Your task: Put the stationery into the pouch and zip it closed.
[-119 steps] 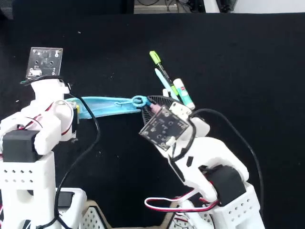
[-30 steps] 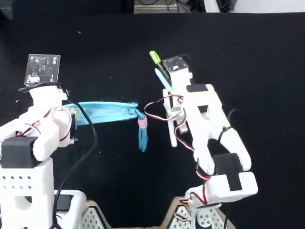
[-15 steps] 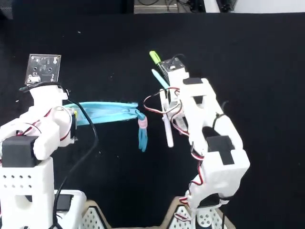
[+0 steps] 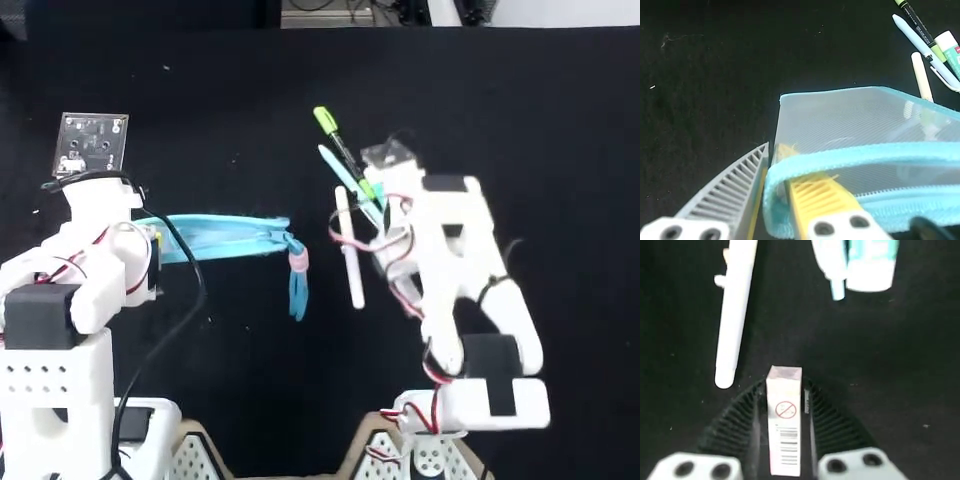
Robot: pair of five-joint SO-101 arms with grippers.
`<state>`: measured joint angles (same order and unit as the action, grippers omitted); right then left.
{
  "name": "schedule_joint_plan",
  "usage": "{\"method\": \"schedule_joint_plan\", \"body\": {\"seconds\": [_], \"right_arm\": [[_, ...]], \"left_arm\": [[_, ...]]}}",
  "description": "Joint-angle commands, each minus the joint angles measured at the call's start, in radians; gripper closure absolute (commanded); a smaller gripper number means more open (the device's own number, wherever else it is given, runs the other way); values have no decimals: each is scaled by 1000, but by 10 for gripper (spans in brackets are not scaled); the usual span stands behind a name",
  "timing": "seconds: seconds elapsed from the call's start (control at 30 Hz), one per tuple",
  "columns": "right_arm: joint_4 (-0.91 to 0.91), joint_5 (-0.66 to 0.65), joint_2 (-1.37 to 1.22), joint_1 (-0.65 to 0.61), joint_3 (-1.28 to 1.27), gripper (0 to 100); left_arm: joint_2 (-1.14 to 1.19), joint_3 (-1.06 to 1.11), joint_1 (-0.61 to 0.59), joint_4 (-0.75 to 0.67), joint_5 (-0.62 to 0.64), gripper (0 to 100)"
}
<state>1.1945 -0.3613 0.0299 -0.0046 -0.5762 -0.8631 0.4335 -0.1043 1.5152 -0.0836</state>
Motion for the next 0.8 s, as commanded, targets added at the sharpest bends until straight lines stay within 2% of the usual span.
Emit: {"method": "schedule_joint_plan", "body": {"seconds": [0.0, 0.2, 0.33, 0.77], "right_arm": [[-107, -44, 68, -9, -101, 985], [20, -101, 68, -28, -76, 828], [61, -107, 68, -54, -39, 862], [61, -112, 58, -64, -47, 850]], "left_arm": [[8, 45, -5, 2, 0, 970], [8, 45, -5, 2, 0, 970], [8, 45, -5, 3, 0, 970], [8, 47, -5, 6, 0, 970]]}}
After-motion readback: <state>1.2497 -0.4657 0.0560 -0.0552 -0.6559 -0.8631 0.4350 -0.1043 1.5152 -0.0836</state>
